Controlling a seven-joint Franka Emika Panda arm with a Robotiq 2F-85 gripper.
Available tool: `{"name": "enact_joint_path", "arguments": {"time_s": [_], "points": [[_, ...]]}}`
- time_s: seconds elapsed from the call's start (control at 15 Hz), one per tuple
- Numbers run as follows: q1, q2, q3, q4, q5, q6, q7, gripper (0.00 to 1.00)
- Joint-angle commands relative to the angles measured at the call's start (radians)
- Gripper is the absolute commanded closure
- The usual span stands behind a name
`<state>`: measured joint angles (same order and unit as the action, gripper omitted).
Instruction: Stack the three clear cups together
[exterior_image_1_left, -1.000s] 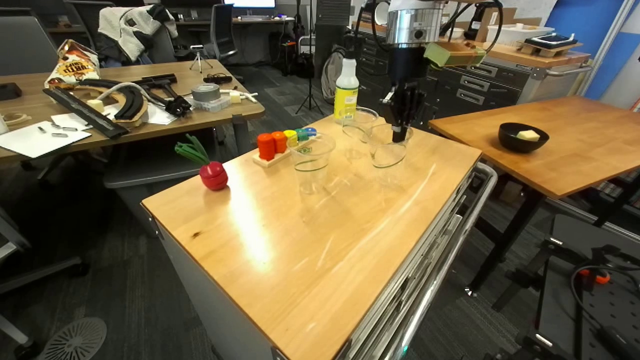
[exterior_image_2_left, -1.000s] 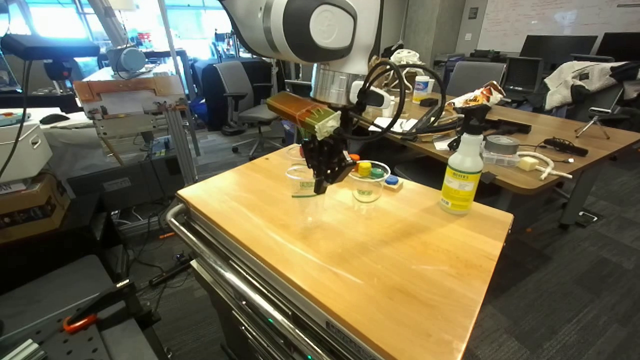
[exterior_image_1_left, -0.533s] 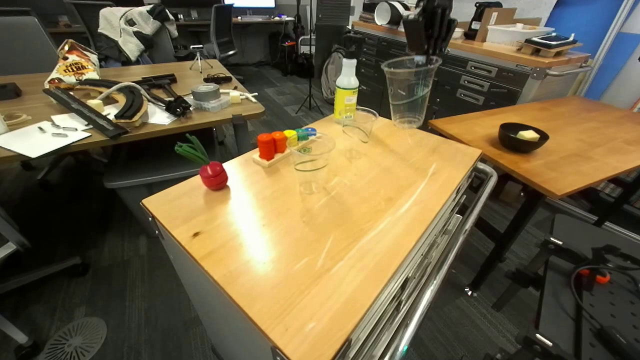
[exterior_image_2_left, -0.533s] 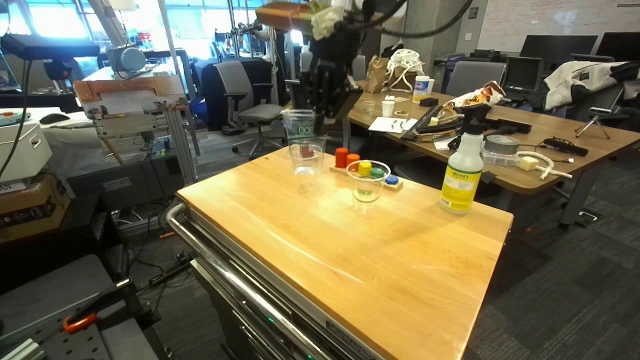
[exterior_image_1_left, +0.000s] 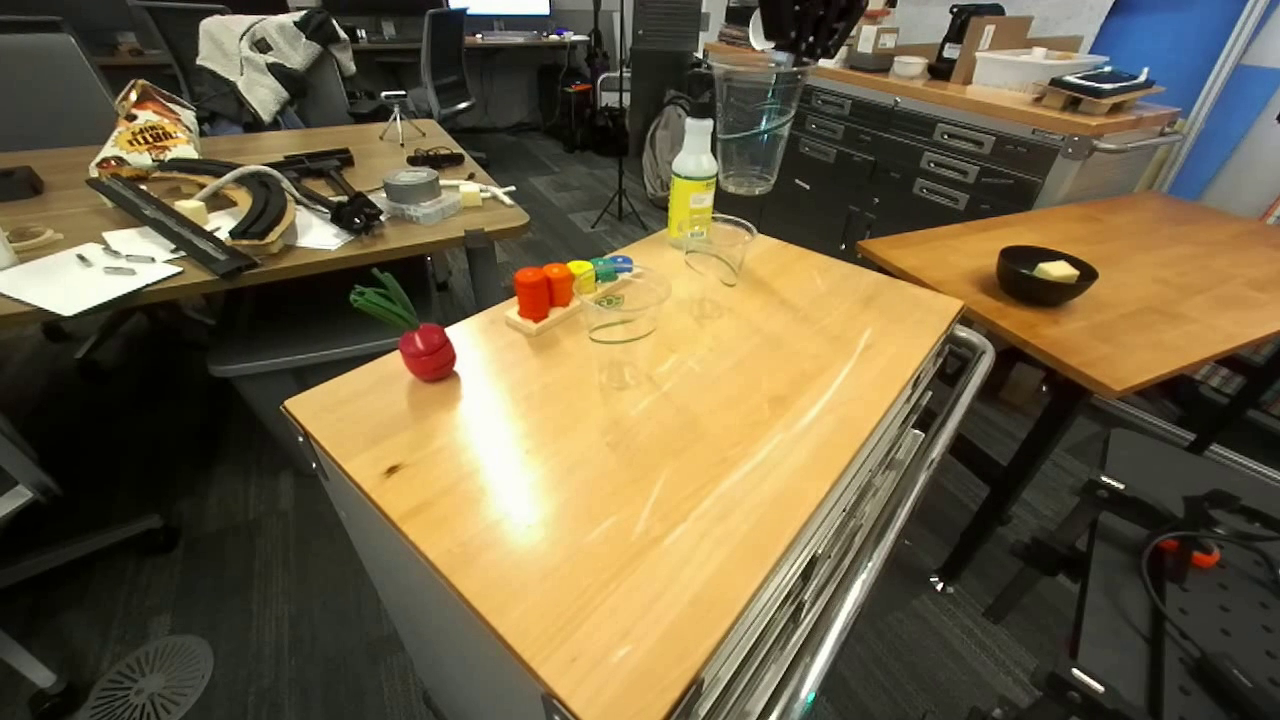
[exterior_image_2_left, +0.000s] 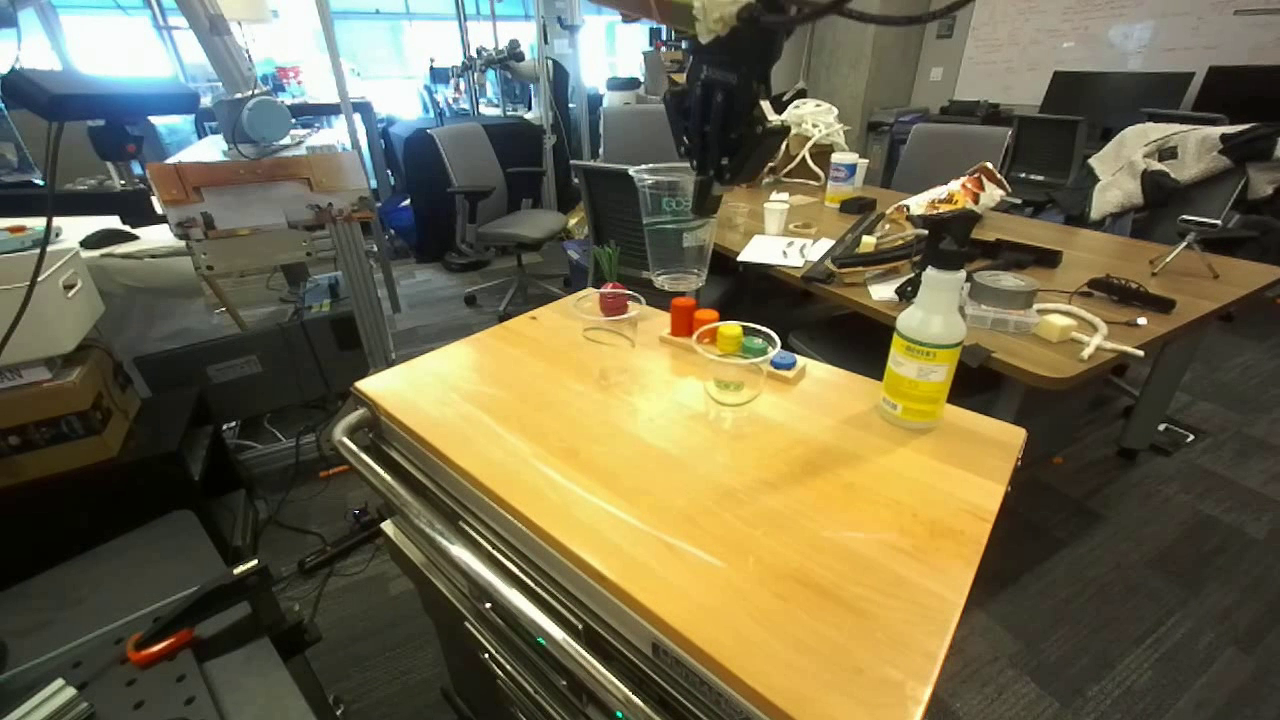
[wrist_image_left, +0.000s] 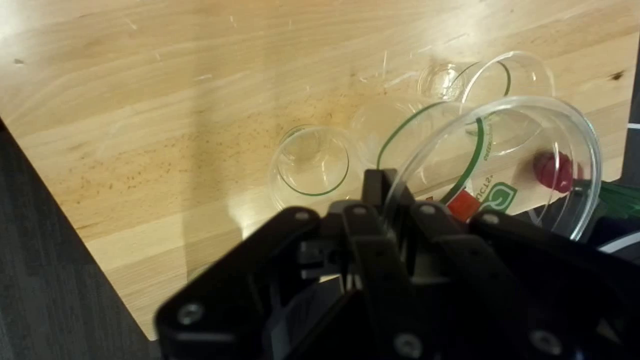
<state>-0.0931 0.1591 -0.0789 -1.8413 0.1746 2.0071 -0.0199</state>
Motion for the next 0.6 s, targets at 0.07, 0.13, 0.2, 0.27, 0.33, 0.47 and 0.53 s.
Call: {"name": "enact_joint_path", "arguments": {"time_s": [0.07, 0.13, 0.2, 0.27, 0.33, 0.47, 0.53], "points": [[-0.005, 0.162, 0.005, 0.110, 0.022, 0.084, 0.025, 0.99], [-0.005, 0.187, 0.006, 0.124, 0.017, 0.103, 0.033, 0.99], [-0.007, 0.211, 0.006, 0.142, 0.019, 0.113, 0.040, 0.99], [-0.010, 0.226, 0.007, 0.154, 0.024, 0.125, 0.044, 0.99], [-0.012, 0.240, 0.007, 0.170, 0.023, 0.133, 0.051, 0.99], [-0.018, 0.255, 0.007, 0.193, 0.025, 0.147, 0.061, 0.99], [-0.021, 0.255, 0.008, 0.199, 0.026, 0.149, 0.061, 0.99]]}}
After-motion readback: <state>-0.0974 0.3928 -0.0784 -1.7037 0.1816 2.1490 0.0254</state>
